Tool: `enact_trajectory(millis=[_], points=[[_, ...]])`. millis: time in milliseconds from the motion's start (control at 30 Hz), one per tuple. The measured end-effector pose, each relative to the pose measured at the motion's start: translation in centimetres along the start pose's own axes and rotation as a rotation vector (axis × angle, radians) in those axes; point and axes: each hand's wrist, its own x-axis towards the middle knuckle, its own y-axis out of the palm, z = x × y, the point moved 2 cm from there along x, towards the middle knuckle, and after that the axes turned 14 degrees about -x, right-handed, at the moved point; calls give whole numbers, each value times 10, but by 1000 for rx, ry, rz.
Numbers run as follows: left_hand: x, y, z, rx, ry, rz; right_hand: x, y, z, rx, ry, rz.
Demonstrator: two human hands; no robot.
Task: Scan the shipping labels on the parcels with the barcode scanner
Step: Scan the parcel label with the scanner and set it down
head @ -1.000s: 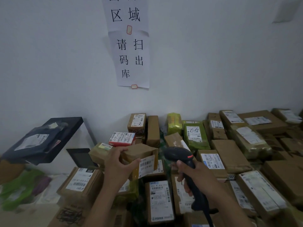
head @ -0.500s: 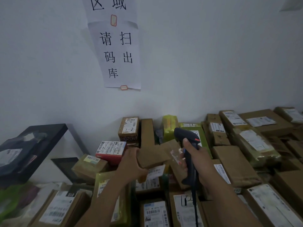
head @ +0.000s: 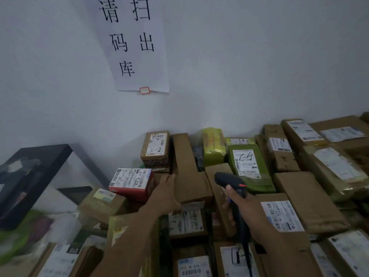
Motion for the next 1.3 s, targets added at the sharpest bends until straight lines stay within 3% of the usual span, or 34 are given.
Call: enact_trajectory(millis=[200,467,700,900,1000,1167,1300], points=[[-5,-4,-4,145,94,-85,7,-1,-11,24,-7,-26],[-10,11,7,148,15,-185,9,-3,-16,64,-42,28],[-14,12,5,140,-81,56,4,-4,-16,39,-69,81],[-21,15,-1,175,-52,111,-3,1,-13,41,-107,160],[-29,26,-6,161,-71,26,-1,11,-9,14,-141,188],[-47,45,-16,7,-82,-223,14,30,-10,-257,-185,216],[-62,56,-13,-82,-41,-320,20,33,-6,-249,-175,209]])
